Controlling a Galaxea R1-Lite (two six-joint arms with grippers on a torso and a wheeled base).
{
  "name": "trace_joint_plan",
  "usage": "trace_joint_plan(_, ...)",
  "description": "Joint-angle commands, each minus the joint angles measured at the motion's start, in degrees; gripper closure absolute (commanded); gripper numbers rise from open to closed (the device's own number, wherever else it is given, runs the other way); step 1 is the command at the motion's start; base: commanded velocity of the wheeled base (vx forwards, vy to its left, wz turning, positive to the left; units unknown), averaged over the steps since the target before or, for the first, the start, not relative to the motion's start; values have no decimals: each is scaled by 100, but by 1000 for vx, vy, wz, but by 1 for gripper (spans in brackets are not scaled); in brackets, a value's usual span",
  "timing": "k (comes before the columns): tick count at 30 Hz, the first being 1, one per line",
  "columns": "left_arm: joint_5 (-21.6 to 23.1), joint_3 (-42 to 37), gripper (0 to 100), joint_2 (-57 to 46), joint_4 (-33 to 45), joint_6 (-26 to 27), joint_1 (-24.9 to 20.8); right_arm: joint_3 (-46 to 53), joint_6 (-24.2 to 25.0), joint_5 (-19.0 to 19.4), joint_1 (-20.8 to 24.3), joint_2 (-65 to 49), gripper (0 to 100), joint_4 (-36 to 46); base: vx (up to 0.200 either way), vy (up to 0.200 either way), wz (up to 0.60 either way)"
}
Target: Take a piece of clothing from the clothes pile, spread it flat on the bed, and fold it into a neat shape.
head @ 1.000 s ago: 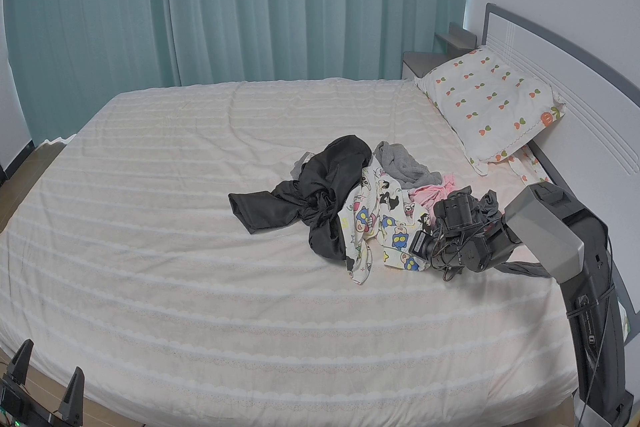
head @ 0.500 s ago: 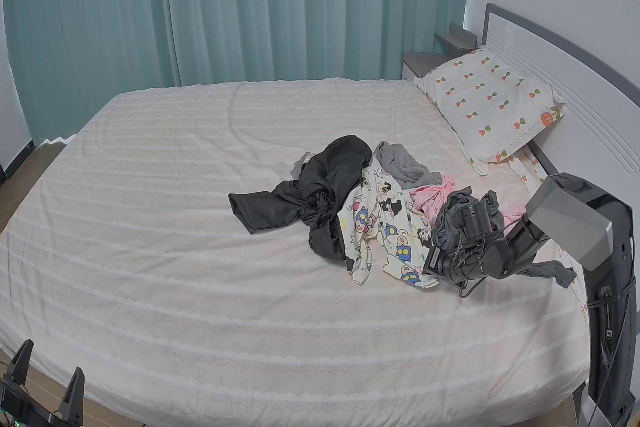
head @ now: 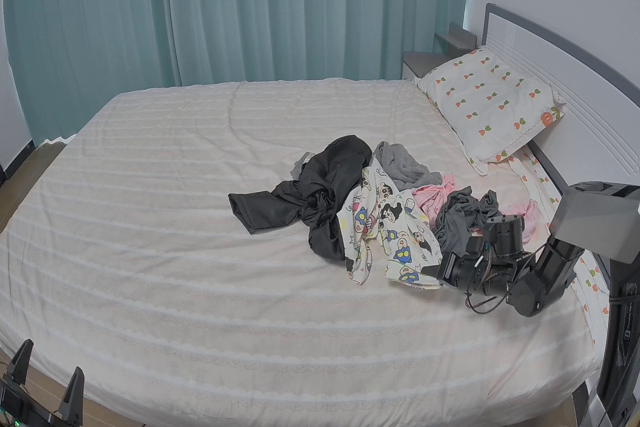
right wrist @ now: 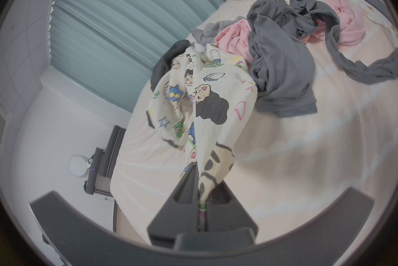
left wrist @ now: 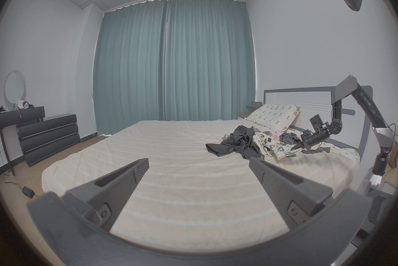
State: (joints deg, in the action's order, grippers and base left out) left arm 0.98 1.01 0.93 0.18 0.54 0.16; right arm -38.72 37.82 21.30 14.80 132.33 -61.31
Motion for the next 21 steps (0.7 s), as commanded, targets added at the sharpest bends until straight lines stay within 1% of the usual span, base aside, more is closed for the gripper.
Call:
trace_joint_plan(1,-1,-101,0,-93,-1,-1,2,1367,-11,525,252,-418,100,-1050,0,0,0)
trace_joint_plan(2,-1,-101,0,-93,-1,-1,2,1420,-11,525,278,-418,100,-1085,0,0,0)
trace_joint_plan(6,-1,-101,0,-93,-1,-1,2,1947,-11,525,506,-471,100,-1656,0,0,0)
trace_joint_plan(8,-1,-101,0,-93,-1,-1,2,2307,-20,525,603,-498,100,-2078,0,0,0)
trace_joint_plan(9,-1,-101,0,-93,-1,-1,2,2307,-20,525,603,-498,100,-2078,0,0,0)
trace_joint_plan(10,-10,-101,0,-93,-1,-1,2,2615,-29,533,656,-515,100,-2412,0,0,0)
trace_joint_plan(11,-10,-101,0,-93,-1,-1,2,2615,-29,533,656,-515,100,-2412,0,0,0)
trace_joint_plan(12,-1,-101,0,-93,-1,-1,2,2914,-37,560,682,-515,100,-2764,0,0,0)
trace_joint_plan(13,-1,-101,0,-93,-1,-1,2,2914,-37,560,682,-515,100,-2764,0,0,0)
trace_joint_plan(14,-1,-101,0,-93,-1,-1,2,3195,-108,656,691,-585,100,-2861,0,0,0)
trace_joint_plan(16,-1,-101,0,-93,-1,-1,2,3362,-178,771,691,-735,100,-2825,0,0,0)
trace_joint_plan(17,-1,-101,0,-93,-1,-1,2,3494,-204,894,691,-884,100,-2825,0,0,0)
trace_joint_plan(18,-1,-101,0,-93,-1,-1,2,3494,-204,894,691,-884,100,-2825,0,0,0)
trace_joint_plan(19,-1,-101,0,-93,-1,-1,2,3696,-213,1052,682,-1166,100,-2834,0,0,0)
trace_joint_plan(21,-1,-101,0,-93,-1,-1,2,3828,-213,1122,691,-1456,100,-2825,0,0,0)
